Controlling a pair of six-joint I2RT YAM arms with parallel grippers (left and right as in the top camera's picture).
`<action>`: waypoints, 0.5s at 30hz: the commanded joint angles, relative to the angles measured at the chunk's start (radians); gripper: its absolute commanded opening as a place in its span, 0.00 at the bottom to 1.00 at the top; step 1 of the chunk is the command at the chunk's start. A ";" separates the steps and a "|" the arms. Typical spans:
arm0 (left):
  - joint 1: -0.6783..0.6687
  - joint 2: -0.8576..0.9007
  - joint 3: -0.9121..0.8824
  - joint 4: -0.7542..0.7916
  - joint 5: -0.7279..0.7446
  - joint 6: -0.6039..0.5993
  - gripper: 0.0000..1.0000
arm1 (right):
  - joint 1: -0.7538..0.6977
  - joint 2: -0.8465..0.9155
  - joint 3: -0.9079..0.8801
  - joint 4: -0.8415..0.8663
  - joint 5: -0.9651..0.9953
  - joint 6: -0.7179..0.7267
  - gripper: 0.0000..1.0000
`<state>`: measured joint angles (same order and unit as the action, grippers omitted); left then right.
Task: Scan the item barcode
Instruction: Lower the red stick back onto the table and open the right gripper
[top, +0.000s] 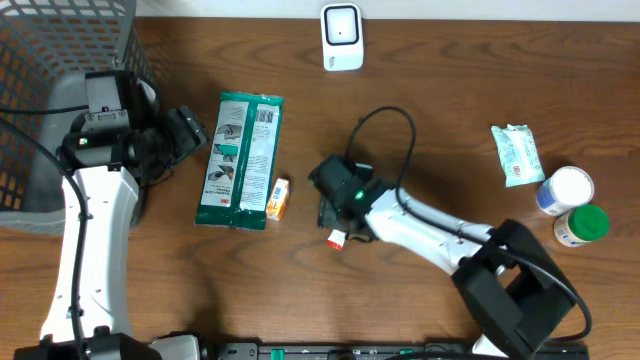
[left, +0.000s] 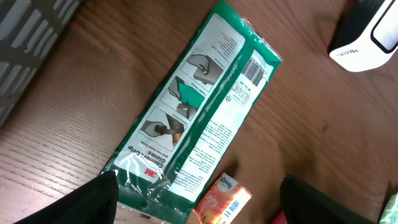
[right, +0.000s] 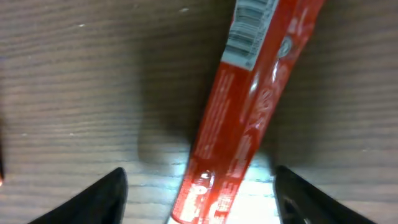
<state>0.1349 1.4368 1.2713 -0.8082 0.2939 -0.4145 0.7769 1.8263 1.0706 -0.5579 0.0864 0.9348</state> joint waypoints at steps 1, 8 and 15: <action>0.004 0.005 0.024 -0.003 0.009 0.010 0.81 | 0.024 0.008 -0.014 0.032 0.137 0.055 0.57; 0.004 0.005 0.024 -0.003 0.009 0.010 0.81 | 0.027 0.071 -0.026 0.070 0.171 0.056 0.41; 0.004 0.005 0.024 -0.003 0.009 0.010 0.81 | 0.010 0.091 -0.015 0.138 0.195 -0.115 0.08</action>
<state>0.1349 1.4368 1.2713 -0.8082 0.2939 -0.4145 0.8005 1.8755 1.0573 -0.4503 0.2710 0.9485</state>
